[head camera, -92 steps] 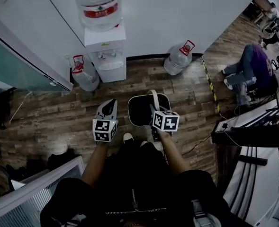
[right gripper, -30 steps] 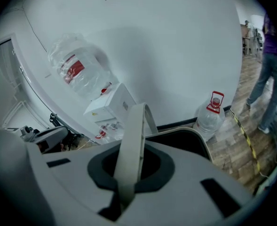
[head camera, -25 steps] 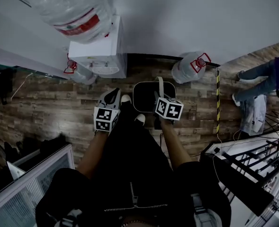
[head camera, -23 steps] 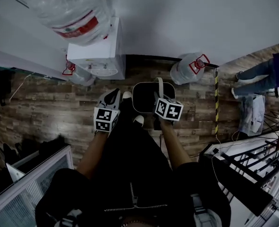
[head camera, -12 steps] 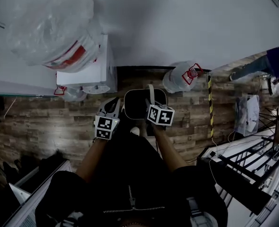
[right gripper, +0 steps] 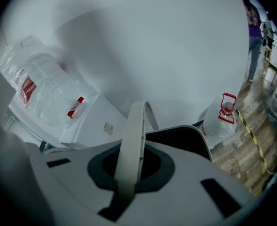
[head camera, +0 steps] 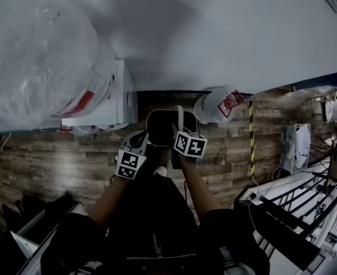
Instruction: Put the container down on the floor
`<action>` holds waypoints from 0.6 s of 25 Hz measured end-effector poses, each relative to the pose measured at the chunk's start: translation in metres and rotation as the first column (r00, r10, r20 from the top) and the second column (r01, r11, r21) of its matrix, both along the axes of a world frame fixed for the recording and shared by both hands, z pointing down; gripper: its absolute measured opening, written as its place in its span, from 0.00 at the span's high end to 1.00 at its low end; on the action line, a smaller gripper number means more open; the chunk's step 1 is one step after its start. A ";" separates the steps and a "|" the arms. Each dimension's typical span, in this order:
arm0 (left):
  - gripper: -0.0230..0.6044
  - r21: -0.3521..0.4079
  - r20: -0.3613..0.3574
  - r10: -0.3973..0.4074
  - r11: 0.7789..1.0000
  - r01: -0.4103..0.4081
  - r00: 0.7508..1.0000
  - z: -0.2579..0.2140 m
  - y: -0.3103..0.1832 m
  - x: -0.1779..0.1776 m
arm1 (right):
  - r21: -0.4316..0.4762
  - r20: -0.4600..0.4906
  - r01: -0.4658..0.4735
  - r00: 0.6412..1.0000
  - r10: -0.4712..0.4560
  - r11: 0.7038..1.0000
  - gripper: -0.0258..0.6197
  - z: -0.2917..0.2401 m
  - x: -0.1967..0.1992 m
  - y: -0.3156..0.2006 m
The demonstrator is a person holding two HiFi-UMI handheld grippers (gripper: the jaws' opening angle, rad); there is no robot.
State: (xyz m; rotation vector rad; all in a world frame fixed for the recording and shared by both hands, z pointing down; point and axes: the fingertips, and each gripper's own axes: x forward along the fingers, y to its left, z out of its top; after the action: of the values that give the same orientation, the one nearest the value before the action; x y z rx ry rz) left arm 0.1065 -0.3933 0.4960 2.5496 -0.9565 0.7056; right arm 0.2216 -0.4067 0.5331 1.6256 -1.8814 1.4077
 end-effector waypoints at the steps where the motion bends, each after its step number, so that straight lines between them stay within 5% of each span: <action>1: 0.94 -0.018 0.001 -0.003 1.000 0.003 1.000 0.007 0.003 0.000 | -0.005 0.002 -0.004 1.000 0.004 1.000 0.94 0.003 0.000 -0.003; 15: 0.94 -0.056 0.017 -0.062 0.996 0.062 0.998 0.100 0.014 -0.002 | -0.026 0.040 0.019 0.999 -0.018 0.999 0.94 0.088 -0.003 -0.038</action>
State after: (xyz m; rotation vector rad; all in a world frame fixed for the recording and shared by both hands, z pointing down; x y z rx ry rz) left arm 0.1043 -0.3791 0.5959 2.4577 -1.0013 0.7248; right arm 0.2182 -0.4449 0.6214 1.5754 -1.8864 1.4610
